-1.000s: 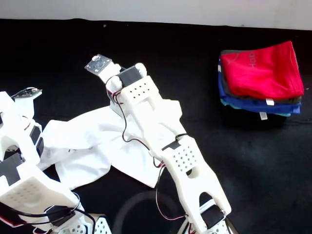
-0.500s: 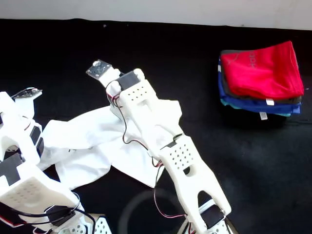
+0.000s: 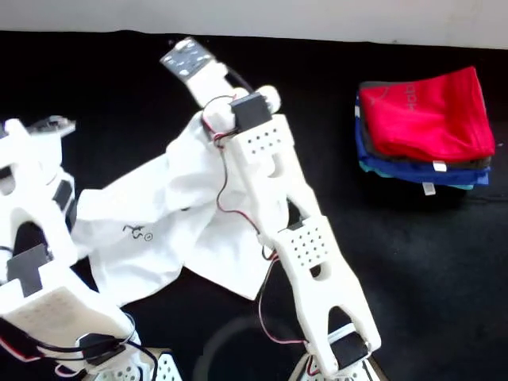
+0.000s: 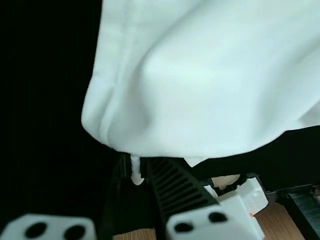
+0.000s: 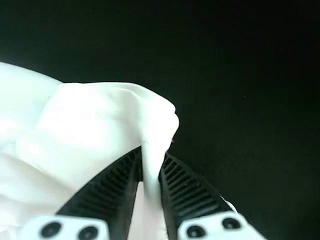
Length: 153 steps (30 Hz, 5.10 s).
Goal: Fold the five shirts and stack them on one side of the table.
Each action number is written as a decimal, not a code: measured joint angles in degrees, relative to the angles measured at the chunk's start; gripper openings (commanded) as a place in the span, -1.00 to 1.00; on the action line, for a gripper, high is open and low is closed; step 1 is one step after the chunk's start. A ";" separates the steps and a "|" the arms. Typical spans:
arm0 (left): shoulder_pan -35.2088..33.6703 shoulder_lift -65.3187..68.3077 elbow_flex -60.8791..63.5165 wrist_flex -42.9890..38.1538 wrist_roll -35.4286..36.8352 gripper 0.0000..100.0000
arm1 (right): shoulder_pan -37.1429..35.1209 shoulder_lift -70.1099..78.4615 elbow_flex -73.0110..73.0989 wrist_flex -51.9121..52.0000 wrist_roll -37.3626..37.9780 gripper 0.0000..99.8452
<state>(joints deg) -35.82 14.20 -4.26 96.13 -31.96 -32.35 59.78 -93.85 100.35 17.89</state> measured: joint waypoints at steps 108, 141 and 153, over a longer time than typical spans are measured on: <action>-7.65 -21.54 16.00 -30.33 7.30 -0.98 | -17.05 -24.00 63.38 -6.86 -3.87 -0.46; 9.14 -33.32 15.21 -4.22 7.30 -0.98 | 24.18 -15.91 34.46 -14.95 9.23 -0.83; 9.41 -35.60 31.91 -29.01 7.38 -0.98 | 23.30 -14.95 12.66 -0.53 8.79 -0.55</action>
<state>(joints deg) -26.42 -21.41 27.65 67.12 -24.57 -9.05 44.84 -81.19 99.82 26.68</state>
